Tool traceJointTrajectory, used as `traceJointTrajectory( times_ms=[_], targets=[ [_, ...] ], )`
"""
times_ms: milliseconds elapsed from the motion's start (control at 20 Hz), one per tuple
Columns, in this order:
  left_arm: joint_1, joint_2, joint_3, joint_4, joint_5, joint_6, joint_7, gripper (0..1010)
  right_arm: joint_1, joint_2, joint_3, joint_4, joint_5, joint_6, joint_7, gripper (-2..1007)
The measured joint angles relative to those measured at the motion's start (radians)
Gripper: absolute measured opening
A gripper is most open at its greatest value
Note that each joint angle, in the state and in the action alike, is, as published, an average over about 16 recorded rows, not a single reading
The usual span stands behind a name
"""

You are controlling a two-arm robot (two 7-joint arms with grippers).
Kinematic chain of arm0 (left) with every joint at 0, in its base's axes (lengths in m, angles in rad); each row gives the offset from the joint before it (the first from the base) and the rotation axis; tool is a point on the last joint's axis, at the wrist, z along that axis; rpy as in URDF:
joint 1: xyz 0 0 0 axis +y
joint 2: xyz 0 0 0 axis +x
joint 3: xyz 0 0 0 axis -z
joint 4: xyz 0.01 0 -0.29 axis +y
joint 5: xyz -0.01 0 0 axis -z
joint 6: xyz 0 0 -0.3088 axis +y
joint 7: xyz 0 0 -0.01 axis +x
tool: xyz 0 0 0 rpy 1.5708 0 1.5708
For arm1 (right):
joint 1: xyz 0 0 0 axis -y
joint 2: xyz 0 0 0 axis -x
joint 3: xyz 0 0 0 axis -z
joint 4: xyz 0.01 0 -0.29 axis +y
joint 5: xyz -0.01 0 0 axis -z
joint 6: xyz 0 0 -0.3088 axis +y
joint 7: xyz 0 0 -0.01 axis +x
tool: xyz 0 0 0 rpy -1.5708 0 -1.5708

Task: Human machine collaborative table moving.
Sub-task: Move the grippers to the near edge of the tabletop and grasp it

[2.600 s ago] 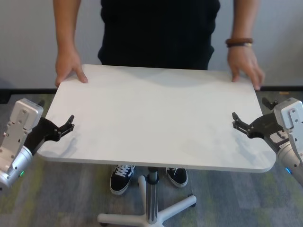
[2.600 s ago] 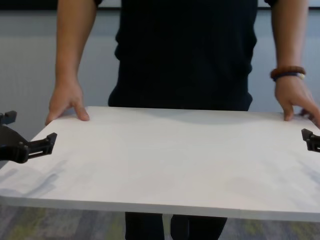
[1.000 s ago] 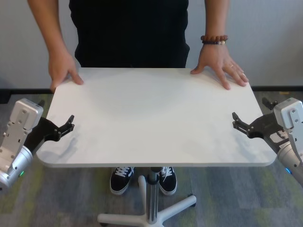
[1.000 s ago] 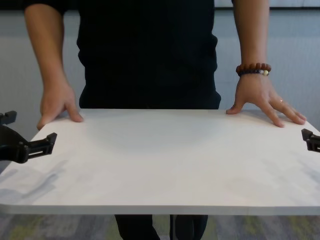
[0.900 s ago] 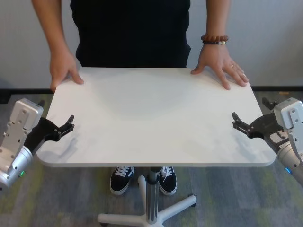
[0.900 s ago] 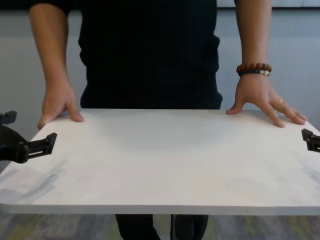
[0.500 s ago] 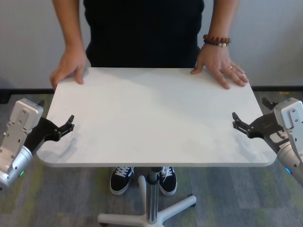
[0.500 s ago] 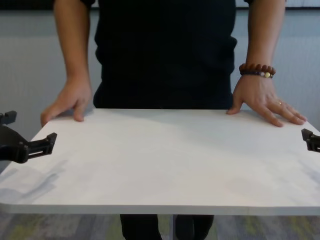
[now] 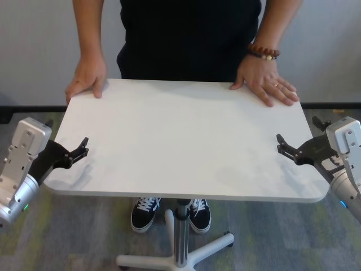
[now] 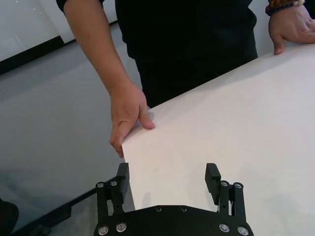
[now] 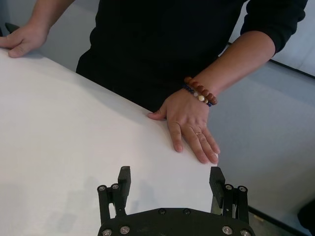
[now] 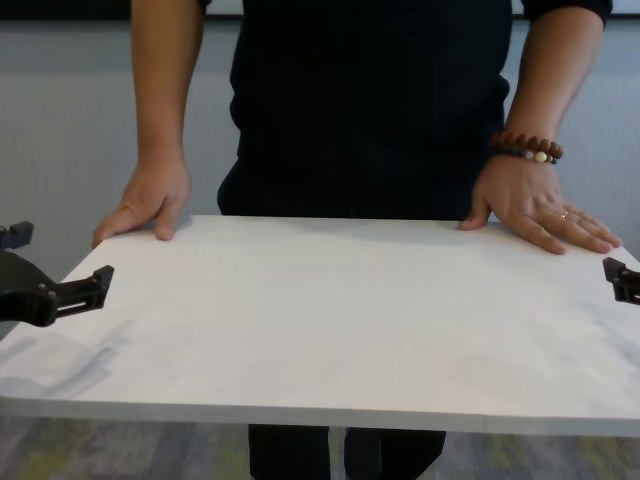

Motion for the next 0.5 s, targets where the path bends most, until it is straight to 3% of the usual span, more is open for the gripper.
traceJointTrajectory(
  times_ms=[500],
  targets=[
    [0.000, 0.000, 0.000, 0.000, 0.000, 0.000, 0.000, 1001, 0.000, 0.000, 0.000, 0.000, 0.000, 0.000, 0.000, 1005]
  ],
)
